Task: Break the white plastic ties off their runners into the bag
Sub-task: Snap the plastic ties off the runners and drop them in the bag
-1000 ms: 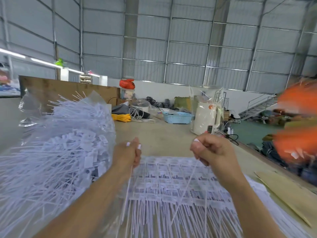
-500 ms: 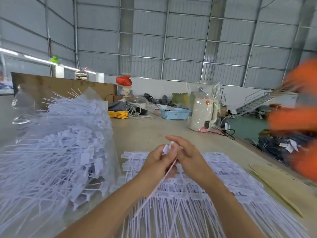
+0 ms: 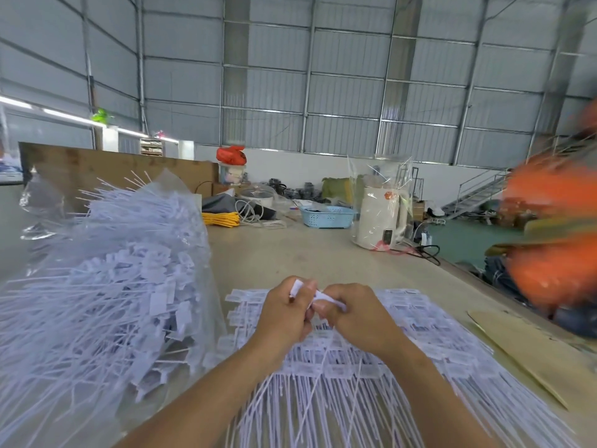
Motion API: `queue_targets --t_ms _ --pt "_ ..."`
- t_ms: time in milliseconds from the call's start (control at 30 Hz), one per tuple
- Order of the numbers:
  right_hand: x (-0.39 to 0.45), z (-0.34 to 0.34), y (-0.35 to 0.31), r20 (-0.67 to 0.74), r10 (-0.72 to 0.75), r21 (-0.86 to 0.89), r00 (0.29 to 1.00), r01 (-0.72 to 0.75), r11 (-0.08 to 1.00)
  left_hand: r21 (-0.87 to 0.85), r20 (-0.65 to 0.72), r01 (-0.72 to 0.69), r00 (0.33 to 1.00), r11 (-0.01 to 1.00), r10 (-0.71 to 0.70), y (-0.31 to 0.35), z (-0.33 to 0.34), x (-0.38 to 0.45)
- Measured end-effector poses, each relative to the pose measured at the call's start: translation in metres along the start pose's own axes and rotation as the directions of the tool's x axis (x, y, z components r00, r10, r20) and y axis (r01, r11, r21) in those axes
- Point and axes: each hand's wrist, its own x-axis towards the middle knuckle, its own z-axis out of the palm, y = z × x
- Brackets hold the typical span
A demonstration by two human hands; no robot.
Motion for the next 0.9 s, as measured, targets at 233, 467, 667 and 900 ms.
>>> queue_targets --t_ms 233,467,667,900 --pt "0.000 0.002 -0.002 -0.075 -0.179 -0.489 0.981 0.121 0.864 0.079 -0.045 0.053 0.998 0.996 -0.049 0.003 -0.006 0.006" --pt "-0.007 -0.011 -0.014 -0.189 -0.238 -0.040 0.953 0.235 0.971 -0.037 -0.272 0.145 0.951 0.989 -0.149 0.009 -0.019 0.024" --pt "-0.001 -0.016 0.004 -0.217 -0.117 -0.136 0.969 0.088 0.987 -0.413 -0.226 -0.050 0.973 0.909 -0.050 0.046 -0.044 0.014" --pt "-0.002 -0.005 0.020 -0.240 -0.117 -0.274 0.964 0.048 0.961 -0.254 -0.197 -0.661 0.750 0.706 0.632 0.144 -0.062 -0.027"
